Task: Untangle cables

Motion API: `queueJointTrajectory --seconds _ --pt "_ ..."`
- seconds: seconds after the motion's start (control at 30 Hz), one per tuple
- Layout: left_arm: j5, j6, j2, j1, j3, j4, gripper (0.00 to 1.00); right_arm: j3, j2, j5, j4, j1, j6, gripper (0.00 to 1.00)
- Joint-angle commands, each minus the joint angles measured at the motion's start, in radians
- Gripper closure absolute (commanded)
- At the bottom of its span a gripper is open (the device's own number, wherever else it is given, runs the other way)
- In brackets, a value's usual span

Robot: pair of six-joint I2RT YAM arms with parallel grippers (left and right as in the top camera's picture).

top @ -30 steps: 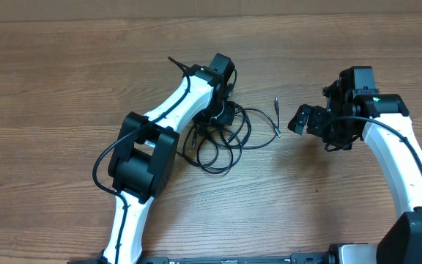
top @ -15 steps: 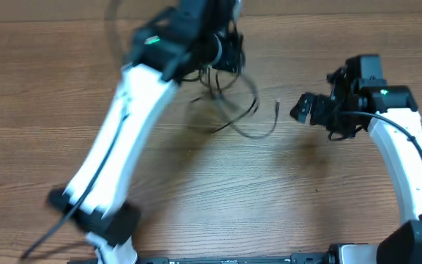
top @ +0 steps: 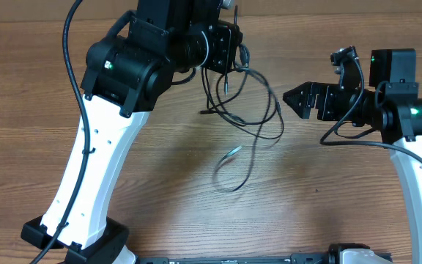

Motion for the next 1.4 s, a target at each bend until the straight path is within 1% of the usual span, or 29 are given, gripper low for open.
queueJointTrajectory --seconds 0.0,0.13,0.33,0.43,0.5,0.67,0.7,0.73,0.83,0.87,0.9,0.93,1.0,1.1,1.13,1.17,1.2,1.23,1.3,1.37 --pt "0.016 0.024 -0.008 -0.006 -0.002 0.006 0.96 0.027 -0.039 -0.149 0.016 0.001 -0.076 0.00" --pt "0.068 0.026 -0.009 -0.006 -0.002 0.012 0.96 0.026 -0.039 -0.164 0.026 0.027 -0.093 0.00" --pt "0.078 0.026 -0.009 -0.006 -0.002 0.000 0.96 0.026 -0.039 -0.163 0.105 0.101 -0.093 0.00" --pt "0.102 0.026 -0.008 -0.007 -0.002 -0.004 0.96 0.026 -0.038 -0.106 0.151 0.129 -0.085 0.02" --pt "0.126 0.026 -0.009 -0.007 -0.002 -0.004 0.96 0.026 -0.034 -0.026 0.161 0.138 -0.080 0.06" --pt "0.142 0.026 -0.011 -0.006 -0.002 -0.010 0.96 0.026 0.000 0.183 0.150 0.141 0.030 0.05" --pt "0.148 0.026 -0.013 -0.006 -0.002 -0.013 0.96 0.026 0.007 0.225 0.146 0.141 0.053 0.07" --pt "0.147 0.026 -0.013 -0.006 -0.002 -0.019 0.96 0.026 0.015 0.280 0.142 0.141 0.082 0.13" --pt "0.143 0.038 -0.018 -0.006 -0.002 -0.069 0.96 0.026 0.039 0.531 0.111 0.141 0.233 0.21" --pt "0.142 0.049 -0.018 -0.005 -0.002 -0.095 0.96 0.026 0.045 0.617 0.096 0.140 0.286 0.21" --pt "0.128 0.066 -0.020 -0.005 -0.002 -0.137 0.96 0.026 0.053 0.748 0.068 0.140 0.367 0.22" --pt "0.099 0.073 -0.020 -0.005 -0.002 -0.170 0.96 0.026 0.057 0.837 0.047 0.140 0.423 0.21" --pt "-0.024 0.074 -0.024 -0.005 -0.002 -0.266 0.96 0.026 0.061 1.007 0.009 0.138 0.522 0.20" --pt "-0.204 0.071 -0.034 -0.005 -0.002 -0.369 0.96 0.026 0.061 1.111 -0.003 0.128 0.548 0.20" --pt "-0.245 0.068 -0.039 -0.005 -0.002 -0.382 0.96 0.026 0.061 1.110 0.001 0.123 0.548 0.17" --pt "-0.259 0.067 -0.043 -0.005 -0.002 -0.384 0.96 0.026 0.061 1.084 0.008 0.121 0.545 0.11" --pt "-0.238 0.067 -0.051 -0.005 -0.002 -0.368 0.96 0.026 0.061 0.970 0.021 0.122 0.508 0.02" --pt "-0.204 0.068 -0.055 -0.005 -0.002 -0.347 0.96 0.026 0.061 0.845 0.035 0.123 0.441 0.00" --pt "-0.121 0.072 -0.057 -0.007 -0.002 -0.295 0.96 0.026 0.062 0.483 0.067 0.124 0.220 0.00" --pt "-0.061 0.079 -0.056 -0.006 -0.002 -0.240 0.96 0.026 0.062 0.112 0.060 0.124 -0.019 0.00"
